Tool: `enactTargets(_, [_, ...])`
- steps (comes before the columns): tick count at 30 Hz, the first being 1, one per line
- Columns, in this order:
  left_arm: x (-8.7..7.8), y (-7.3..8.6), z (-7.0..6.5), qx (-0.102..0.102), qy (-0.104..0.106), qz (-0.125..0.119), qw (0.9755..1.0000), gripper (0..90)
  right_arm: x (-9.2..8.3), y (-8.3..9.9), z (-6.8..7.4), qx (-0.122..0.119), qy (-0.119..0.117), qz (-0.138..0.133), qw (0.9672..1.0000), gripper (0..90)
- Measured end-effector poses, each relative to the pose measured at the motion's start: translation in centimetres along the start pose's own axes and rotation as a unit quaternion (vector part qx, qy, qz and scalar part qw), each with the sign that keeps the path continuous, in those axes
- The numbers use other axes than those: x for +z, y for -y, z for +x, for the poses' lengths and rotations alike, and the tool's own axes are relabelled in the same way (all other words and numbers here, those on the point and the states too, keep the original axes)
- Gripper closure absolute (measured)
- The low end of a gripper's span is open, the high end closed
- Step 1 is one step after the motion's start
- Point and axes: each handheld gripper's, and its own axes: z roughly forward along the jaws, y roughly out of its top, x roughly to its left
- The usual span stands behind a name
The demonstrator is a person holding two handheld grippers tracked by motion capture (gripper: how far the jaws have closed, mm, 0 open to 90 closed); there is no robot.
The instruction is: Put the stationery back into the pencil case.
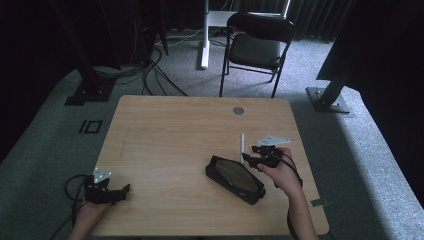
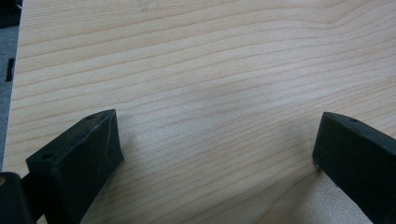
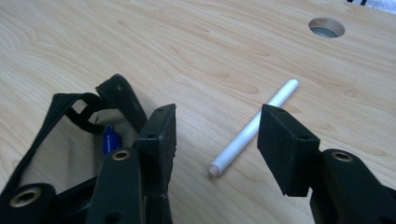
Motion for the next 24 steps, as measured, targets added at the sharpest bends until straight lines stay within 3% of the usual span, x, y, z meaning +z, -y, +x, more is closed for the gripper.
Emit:
enactTargets(5, [0.0, 0.0, 0.0, 0.0, 0.0, 0.0, 1.0, 1.4, 0.6, 0.6, -0.9, 0.012, 0.017, 0.0, 0.9998, 47.0])
enactTargets(14, [0.0, 0.0, 0.0, 0.0, 0.0, 0.0, 1.0, 1.4, 1.8, 1.5, -2.3, 0.037, 0.028, 0.002, 0.9989, 47.0])
enactTargets(24, [0.0, 0.0, 0.0, 0.0, 0.0, 0.0, 1.0, 1.4, 3.0, 2.5, -3.7, 0.069, 0.052, -0.008, 0.9962, 47.5])
